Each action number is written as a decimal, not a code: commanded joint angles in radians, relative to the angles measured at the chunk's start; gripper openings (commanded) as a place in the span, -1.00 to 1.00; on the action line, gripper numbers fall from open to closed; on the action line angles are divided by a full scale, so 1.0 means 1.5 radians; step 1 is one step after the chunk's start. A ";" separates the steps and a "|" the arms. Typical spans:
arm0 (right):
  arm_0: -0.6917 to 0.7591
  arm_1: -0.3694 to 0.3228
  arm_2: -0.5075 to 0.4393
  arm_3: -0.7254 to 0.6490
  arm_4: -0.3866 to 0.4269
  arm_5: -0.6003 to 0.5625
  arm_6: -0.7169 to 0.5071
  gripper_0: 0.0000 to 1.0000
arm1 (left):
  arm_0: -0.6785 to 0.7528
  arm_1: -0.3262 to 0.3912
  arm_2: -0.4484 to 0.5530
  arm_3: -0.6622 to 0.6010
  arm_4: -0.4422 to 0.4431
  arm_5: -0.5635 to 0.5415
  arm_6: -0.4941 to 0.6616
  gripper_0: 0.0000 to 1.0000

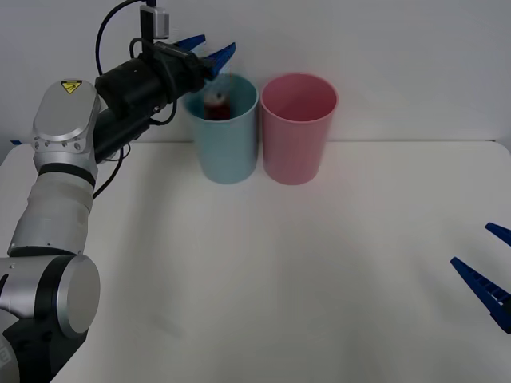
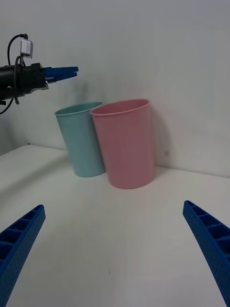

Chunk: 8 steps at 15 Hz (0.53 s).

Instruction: Grasp the object on the table and drop it into the matching bin: aluminum can to the light blue bin, PET bottle to the pink bin.

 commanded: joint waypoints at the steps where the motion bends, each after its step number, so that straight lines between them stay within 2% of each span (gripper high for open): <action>1: 0.000 0.000 0.000 0.000 0.000 0.000 0.000 1.00 | 0.008 0.005 0.001 0.000 0.016 -0.008 0.000 1.00; 5: 0.000 0.000 0.000 0.000 0.000 0.000 0.000 1.00 | 0.042 0.022 -0.004 -0.025 0.058 -0.029 -0.006 1.00; 8: 0.000 0.000 0.000 0.000 0.000 0.000 0.000 1.00 | 0.112 0.031 -0.006 -0.101 0.094 -0.038 -0.006 1.00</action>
